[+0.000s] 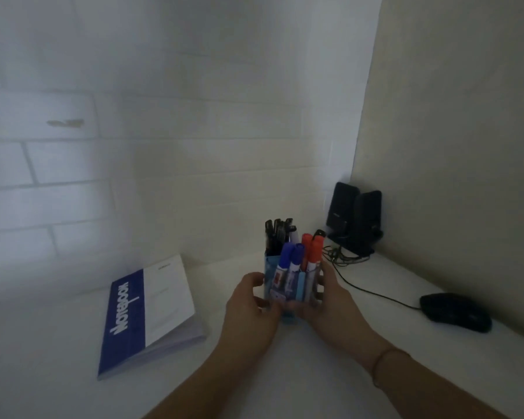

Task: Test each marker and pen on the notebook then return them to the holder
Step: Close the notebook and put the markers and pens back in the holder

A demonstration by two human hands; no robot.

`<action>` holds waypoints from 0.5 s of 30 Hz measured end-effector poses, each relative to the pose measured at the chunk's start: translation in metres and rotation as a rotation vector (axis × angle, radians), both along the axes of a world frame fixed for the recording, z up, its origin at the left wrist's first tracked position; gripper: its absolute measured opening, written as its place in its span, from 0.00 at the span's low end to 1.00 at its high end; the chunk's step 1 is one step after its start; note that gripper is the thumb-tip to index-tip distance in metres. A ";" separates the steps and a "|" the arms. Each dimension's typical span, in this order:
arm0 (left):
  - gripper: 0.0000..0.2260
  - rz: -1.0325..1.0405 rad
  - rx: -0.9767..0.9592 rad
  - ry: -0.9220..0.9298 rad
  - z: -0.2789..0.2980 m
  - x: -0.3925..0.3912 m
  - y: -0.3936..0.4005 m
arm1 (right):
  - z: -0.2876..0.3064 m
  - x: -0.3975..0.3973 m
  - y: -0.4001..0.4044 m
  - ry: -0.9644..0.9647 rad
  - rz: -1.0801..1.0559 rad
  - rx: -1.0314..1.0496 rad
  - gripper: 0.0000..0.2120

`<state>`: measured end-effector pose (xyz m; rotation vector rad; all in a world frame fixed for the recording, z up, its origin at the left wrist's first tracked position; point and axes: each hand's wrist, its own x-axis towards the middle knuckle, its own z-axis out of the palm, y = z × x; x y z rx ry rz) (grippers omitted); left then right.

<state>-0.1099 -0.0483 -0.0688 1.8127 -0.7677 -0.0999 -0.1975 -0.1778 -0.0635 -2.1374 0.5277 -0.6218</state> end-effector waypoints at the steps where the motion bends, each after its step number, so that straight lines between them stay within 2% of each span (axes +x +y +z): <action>1: 0.21 0.004 -0.006 0.038 -0.001 0.009 -0.010 | -0.001 0.017 -0.005 -0.014 -0.015 0.021 0.43; 5: 0.16 -0.027 -0.020 0.056 0.002 0.032 -0.039 | -0.003 0.071 -0.023 -0.065 -0.073 0.083 0.30; 8: 0.20 -0.021 0.001 -0.045 0.005 0.038 -0.047 | -0.004 0.096 -0.031 -0.085 -0.089 0.112 0.30; 12: 0.20 -0.114 0.100 -0.308 0.023 0.026 -0.038 | -0.001 0.111 -0.033 -0.105 -0.136 0.195 0.37; 15: 0.19 -0.157 0.129 -0.475 0.041 0.011 -0.015 | -0.005 0.118 -0.036 -0.091 -0.137 0.133 0.26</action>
